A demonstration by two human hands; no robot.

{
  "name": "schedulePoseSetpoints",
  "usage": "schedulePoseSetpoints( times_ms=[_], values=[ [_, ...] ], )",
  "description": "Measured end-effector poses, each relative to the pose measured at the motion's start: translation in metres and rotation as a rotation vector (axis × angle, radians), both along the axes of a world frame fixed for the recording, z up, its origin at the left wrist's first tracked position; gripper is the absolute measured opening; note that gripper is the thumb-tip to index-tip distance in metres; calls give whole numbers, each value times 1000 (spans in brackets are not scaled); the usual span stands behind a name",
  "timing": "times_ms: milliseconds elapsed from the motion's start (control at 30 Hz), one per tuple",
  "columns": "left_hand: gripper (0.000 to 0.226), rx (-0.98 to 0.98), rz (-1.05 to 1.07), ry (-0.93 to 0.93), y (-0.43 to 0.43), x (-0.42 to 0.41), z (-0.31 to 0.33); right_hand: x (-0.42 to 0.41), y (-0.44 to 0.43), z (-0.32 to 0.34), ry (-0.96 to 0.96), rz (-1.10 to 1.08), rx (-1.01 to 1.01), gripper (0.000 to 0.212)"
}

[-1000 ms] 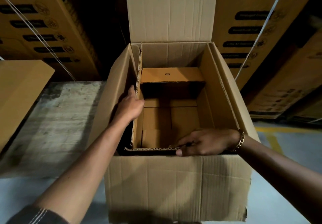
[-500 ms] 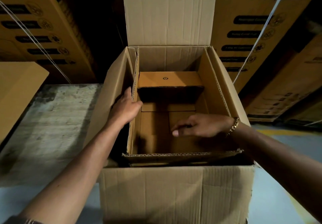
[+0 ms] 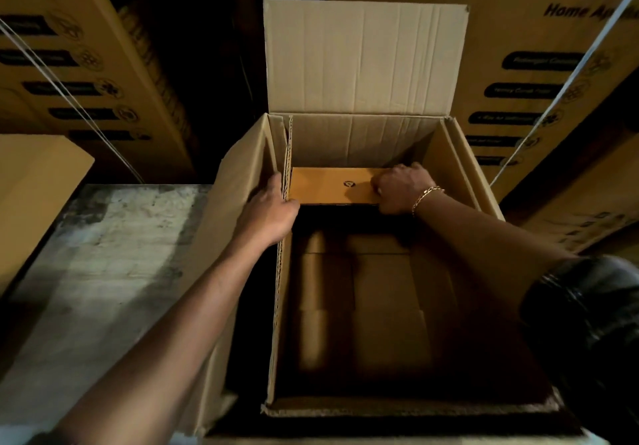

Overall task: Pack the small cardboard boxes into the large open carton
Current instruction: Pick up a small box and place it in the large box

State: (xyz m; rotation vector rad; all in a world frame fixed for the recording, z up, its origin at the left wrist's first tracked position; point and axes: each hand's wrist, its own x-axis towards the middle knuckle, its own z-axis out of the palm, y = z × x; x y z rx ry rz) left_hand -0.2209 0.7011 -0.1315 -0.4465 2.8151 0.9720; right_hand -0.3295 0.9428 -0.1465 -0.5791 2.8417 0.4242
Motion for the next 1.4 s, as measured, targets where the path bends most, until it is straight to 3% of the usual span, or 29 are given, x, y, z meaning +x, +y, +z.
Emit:
schedulePoseSetpoints(
  times_ms=[100, 267, 433, 600, 1000, 1200, 1400],
  values=[
    [42, -36, -35, 3, -7, -5, -7, -24, 8, 19, 144, -44, -78, 39],
    [49, -69, -40, 12, -14, -26, -3, -64, 28, 45, 230, -149, -191, 52],
    [49, -63, -47, 21, -6, -41, 1, -80, 50, 46, 274, -217, -200, 49],
    [60, -62, -54, 5, -5, -40, 2, -90, 49, 48, 220, -309, -258, 51],
    [62, -54, -72, 2, -6, -41, 2, -105, 50, 48, 142, -419, -389, 53],
    [55, 9, -53, 1, -7, -44, -1, -95, 66, 47, 73, -409, -546, 72],
    [81, 79, -8, 14, -8, -46, -1, -70, 84, 51, 70, -413, -552, 79]
  ],
)
